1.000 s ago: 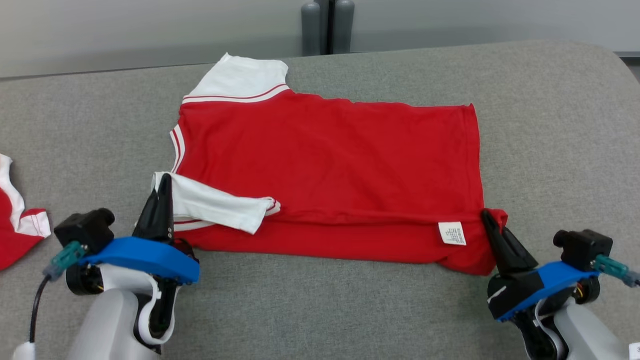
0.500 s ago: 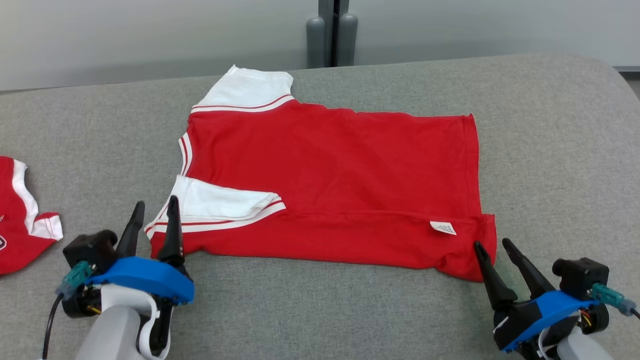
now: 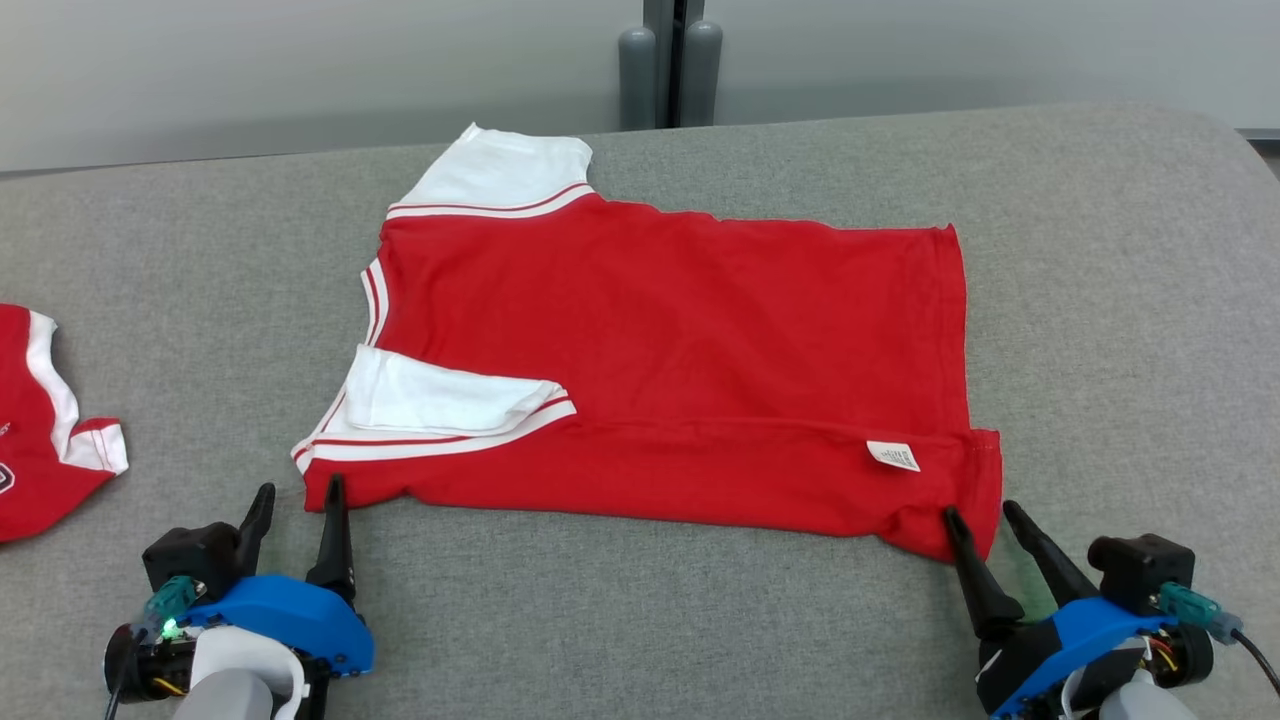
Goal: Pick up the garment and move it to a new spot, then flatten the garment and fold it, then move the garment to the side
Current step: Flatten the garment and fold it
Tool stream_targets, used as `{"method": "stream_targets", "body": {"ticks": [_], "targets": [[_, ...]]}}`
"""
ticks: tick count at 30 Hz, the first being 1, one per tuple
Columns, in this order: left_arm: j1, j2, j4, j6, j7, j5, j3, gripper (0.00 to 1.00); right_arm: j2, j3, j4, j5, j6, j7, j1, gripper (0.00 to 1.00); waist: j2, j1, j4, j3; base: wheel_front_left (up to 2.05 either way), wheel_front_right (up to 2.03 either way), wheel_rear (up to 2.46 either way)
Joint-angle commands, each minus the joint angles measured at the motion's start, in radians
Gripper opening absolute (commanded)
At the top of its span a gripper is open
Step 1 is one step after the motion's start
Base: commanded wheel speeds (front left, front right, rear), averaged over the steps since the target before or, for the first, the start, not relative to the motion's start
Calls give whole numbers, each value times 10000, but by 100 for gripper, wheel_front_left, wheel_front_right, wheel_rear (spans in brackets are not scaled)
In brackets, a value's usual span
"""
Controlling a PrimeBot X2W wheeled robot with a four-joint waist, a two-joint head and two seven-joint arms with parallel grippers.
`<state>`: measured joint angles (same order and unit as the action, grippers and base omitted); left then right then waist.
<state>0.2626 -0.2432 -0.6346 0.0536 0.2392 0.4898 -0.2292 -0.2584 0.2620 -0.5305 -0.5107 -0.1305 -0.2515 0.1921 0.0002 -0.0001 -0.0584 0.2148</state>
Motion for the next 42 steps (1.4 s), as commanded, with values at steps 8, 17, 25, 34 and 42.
{"method": "stream_targets", "body": {"ticks": [8, 17, 25, 34, 42], "targets": [[684, 129, -723, 186, -202, 168, -152, 49, 368, 256, -684, 112, -4, 151, 592, 100, -2, 1, -91, 203, 0, 0, 0], [788, 336, -1170, 458, 202, 373, 8, 0, 379, 487, -1002, -194, -5, -33, 644, 0, -2, 1, 161, -69, 0, 0, 0], [-673, 637, -133, 404, 266, 316, 364, 0, 28, 139, -327, -360, -4, -114, -494, 0, -2, 1, 534, -930, 0, 0, 0], [-3504, 1202, 2318, -307, 270, 101, 484, 0, -156, -527, 1474, -70, -4, 740, -2596, 0, -2, 1, 828, -1492, 0, 0, 0], [-4186, 1159, 2950, -509, 92, 154, 455, 100, 356, -1446, 2440, 291, -4, 1510, -3503, 100, -2, 1, 848, -1448, 0, 0, 0]]}}
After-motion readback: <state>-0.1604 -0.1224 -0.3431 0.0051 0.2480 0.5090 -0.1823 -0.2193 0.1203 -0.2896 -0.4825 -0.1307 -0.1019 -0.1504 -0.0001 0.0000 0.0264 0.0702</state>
